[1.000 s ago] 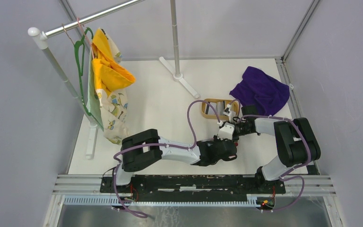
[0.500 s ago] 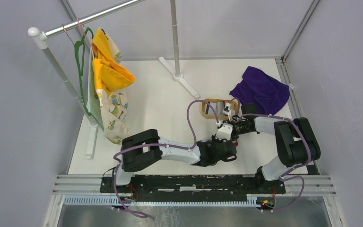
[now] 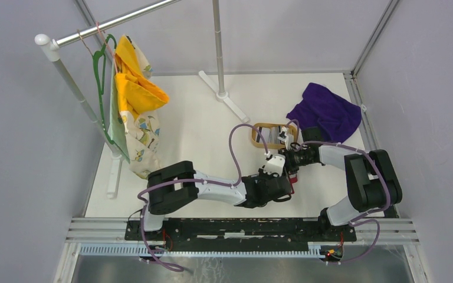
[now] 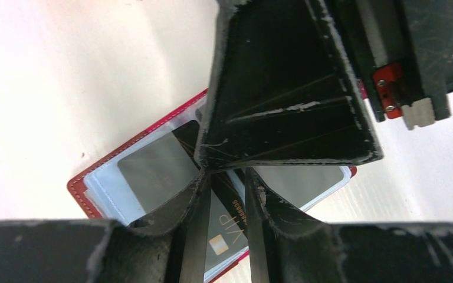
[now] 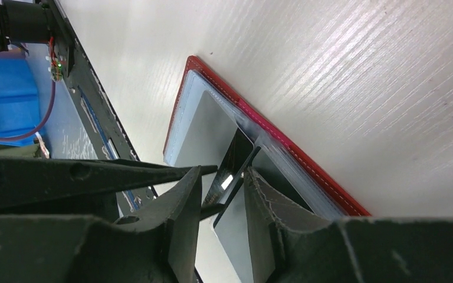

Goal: Put the credit cards into the card holder
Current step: Insert the credit card into the card holder.

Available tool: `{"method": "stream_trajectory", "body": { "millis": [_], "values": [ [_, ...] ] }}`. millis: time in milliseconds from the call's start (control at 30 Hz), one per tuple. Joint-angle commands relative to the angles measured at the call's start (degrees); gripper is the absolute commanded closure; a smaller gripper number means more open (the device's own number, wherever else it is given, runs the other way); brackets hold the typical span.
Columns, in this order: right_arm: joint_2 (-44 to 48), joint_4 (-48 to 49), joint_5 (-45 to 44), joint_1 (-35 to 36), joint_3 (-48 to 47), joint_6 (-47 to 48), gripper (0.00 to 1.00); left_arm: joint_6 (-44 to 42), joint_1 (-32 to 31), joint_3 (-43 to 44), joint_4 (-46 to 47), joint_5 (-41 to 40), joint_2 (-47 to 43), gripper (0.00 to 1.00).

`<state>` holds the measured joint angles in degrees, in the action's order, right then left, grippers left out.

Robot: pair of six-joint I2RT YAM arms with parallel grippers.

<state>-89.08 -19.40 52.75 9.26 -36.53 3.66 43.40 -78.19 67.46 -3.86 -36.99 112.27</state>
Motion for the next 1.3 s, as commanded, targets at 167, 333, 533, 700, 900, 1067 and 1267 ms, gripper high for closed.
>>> {"method": "stream_trajectory", "body": {
  "millis": [167,333,533,700,900,1067,1267],
  "values": [
    [5.26,-2.1,-3.99,-0.11,-1.87,6.34,0.6,-3.08,-0.14,-6.72,8.72,0.69,-11.73,0.64],
    [11.48,0.41,-3.83,0.05,-0.2,9.81,0.61,-6.8,-0.41,-15.12,15.46,4.37,-19.95,0.64],
    [20.93,7.5,-4.98,5.75,5.94,21.2,0.7,-7.28,-0.24,-26.14,21.52,4.6,-29.16,0.64],
    [23.71,10.71,-12.18,11.8,8.94,28.23,0.94,-6.0,-0.13,-28.53,19.48,3.35,-29.69,0.68],
    [18.32,6.78,-21.24,13.52,6.37,29.3,0.97,-4.25,0.06,-26.36,14.13,0.01,-25.38,0.72],
    [15.53,6.15,-23.32,15.66,5.77,29.4,0.98,-3.73,0.33,-25.28,13.5,0.26,-22.6,0.72],
    [13.81,6.11,-24.25,17.49,5.68,29.32,0.98,-3.16,1.0,-25.39,15.28,2.89,-20.41,0.7]
  ]
}}
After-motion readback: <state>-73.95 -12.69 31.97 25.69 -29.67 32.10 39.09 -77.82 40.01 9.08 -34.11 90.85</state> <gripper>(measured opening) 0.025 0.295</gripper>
